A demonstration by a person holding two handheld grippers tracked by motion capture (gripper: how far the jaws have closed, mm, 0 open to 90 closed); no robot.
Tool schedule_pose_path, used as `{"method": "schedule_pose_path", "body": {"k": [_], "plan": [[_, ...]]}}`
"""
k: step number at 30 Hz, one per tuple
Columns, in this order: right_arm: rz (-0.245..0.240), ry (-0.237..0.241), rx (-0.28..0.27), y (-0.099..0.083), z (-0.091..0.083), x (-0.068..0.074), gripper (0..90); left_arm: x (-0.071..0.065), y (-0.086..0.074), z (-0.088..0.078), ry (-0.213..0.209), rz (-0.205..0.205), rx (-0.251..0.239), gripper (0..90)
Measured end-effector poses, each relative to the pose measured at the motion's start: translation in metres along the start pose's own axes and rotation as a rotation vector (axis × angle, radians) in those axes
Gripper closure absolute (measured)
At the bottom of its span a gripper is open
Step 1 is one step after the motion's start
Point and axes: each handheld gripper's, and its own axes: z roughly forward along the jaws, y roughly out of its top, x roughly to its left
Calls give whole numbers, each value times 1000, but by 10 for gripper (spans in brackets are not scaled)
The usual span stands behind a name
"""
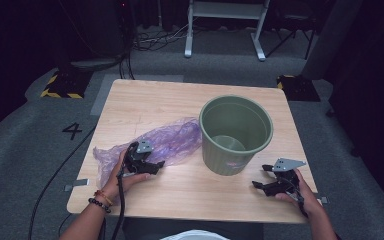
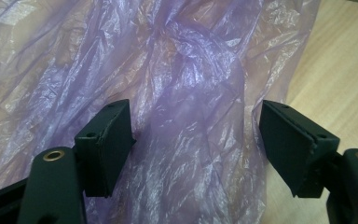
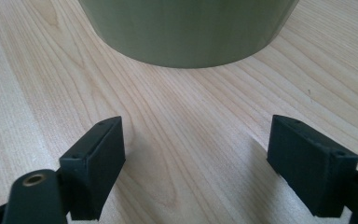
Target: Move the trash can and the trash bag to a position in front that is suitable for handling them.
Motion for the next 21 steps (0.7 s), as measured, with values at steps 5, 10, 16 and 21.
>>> {"method": "schedule_pose_path", "body": {"k": [5, 10, 16, 21], "plan": [[0, 0, 0, 0, 0, 0, 187, 2, 12, 13, 25, -29, 3, 245], [-1, 0, -1, 0, 0, 0, 187, 3, 25, 24, 54, -59, 15, 236], [-1, 0, -1, 0, 0, 0, 187, -8, 36, 19, 87, -32, 8, 229], [0, 0, 0, 0, 0, 0, 187, -15, 44, -5, 65, 5, -3, 220]]}}
